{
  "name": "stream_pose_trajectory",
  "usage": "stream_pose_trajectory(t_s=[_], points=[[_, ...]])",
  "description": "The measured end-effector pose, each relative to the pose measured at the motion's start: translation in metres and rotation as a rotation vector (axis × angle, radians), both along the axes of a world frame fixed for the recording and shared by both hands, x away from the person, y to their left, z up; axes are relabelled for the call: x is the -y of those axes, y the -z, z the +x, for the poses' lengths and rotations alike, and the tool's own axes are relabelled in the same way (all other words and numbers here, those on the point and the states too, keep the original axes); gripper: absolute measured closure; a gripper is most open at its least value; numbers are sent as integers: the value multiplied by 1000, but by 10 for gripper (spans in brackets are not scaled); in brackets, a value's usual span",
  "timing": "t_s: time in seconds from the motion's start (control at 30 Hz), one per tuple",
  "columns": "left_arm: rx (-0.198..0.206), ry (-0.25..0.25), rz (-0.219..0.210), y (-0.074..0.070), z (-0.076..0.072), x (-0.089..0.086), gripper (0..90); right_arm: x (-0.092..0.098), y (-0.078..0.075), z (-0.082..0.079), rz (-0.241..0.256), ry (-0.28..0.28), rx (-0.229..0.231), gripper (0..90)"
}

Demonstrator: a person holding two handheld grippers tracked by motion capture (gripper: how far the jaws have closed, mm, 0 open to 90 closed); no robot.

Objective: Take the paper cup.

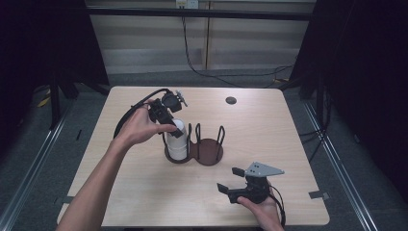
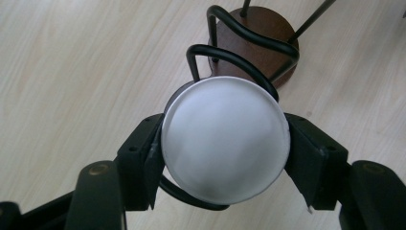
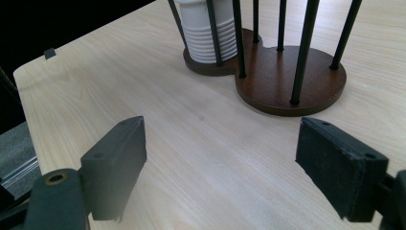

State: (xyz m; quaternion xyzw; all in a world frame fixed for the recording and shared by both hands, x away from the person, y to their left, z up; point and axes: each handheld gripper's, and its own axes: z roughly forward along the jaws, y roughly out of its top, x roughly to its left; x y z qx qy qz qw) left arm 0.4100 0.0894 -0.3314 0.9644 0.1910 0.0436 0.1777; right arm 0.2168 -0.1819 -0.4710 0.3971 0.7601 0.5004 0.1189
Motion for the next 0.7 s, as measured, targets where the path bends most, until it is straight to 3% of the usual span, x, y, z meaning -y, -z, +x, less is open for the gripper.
stream_pose_trajectory(t_s=[0.1,0.23,0.3,0.7], points=[[-8,-8,-28,-2,0,-3,360,0,0,0,1,0,-1,173],[-14,-6,-34,-6,0,-6,364,0,0,0,1,0,-2,172],[7,-25,-52,-10,-2,-8,365,0,0,0,-1,1,-1,172],[-3,-43,-66,-22,-7,-15,371,1,0,0,-1,13,3,172]])
